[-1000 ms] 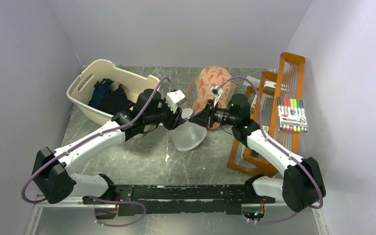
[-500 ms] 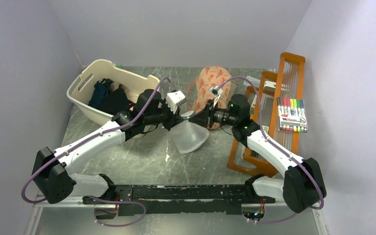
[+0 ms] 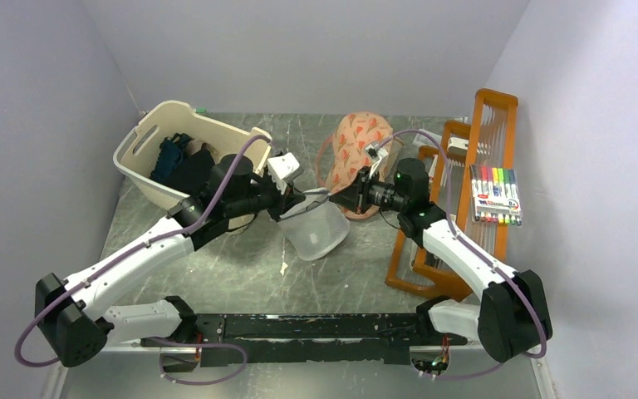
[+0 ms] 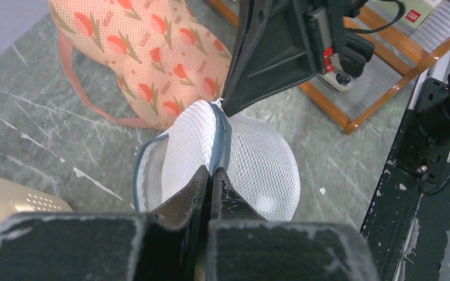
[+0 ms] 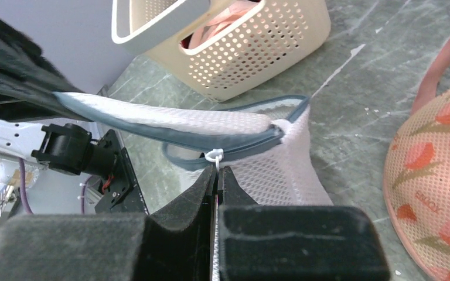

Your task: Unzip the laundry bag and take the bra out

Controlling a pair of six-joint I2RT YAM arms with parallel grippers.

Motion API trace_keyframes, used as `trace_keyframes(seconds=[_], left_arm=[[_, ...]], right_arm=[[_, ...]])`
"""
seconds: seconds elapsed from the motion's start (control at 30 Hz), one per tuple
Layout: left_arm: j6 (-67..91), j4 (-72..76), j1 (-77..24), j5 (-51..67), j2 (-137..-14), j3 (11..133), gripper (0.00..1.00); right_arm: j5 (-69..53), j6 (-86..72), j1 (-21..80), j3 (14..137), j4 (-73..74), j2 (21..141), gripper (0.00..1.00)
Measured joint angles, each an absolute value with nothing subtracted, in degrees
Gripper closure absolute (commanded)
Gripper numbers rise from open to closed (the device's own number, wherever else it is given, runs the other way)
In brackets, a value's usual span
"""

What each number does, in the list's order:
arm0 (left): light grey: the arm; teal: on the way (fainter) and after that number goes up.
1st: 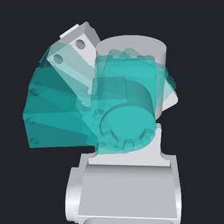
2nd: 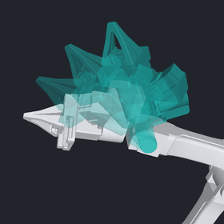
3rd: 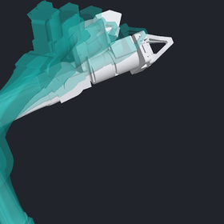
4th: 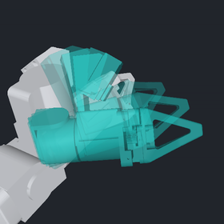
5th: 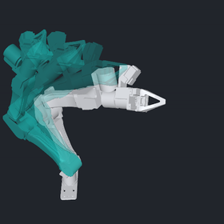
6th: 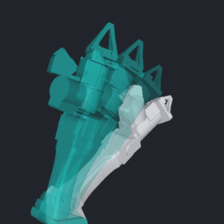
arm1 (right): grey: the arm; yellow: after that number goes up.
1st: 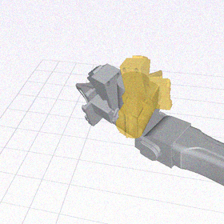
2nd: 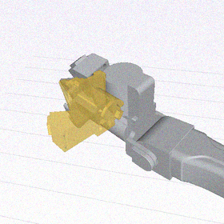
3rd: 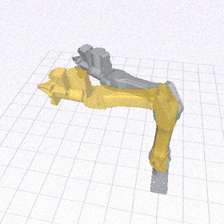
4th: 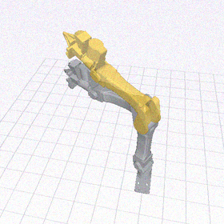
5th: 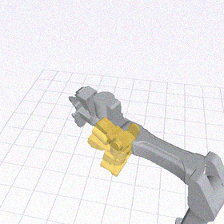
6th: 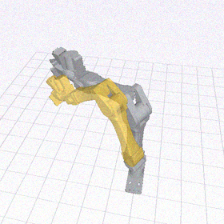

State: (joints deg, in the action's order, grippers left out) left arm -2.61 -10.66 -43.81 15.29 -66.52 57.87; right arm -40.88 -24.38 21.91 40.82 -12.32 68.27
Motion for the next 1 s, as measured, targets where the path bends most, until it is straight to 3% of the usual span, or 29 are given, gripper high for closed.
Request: trace_keyframes(seconds=[0.63, 0.67, 0.83, 1.0], left_arm=[[-4.3, -6.2, -43.8, 22.3, -57.5, 52.5, 0.93], [-4.3, -6.2, -43.8, 22.3, -57.5, 52.5, 0.93], [-4.2, -6.2, -43.8, 20.5, -58.5, 52.6, 0.93], [-3.7, -6.3, -43.8, 17.0, -59.4, 53.4, 0.93]], right_arm=[[-43.5, -22.0, 20.2, 42.4, -9.9, 72.2, 1.00], [-43.5, -21.8, 20.3, 42.6, -9.7, 72.3, 0.98], [-39.2, -20.3, 20.3, 45.4, -4.7, 72.8, 0.67], [-30.6, -18.3, 20.0, 48.8, 3.7, 71.8, 0.44]])
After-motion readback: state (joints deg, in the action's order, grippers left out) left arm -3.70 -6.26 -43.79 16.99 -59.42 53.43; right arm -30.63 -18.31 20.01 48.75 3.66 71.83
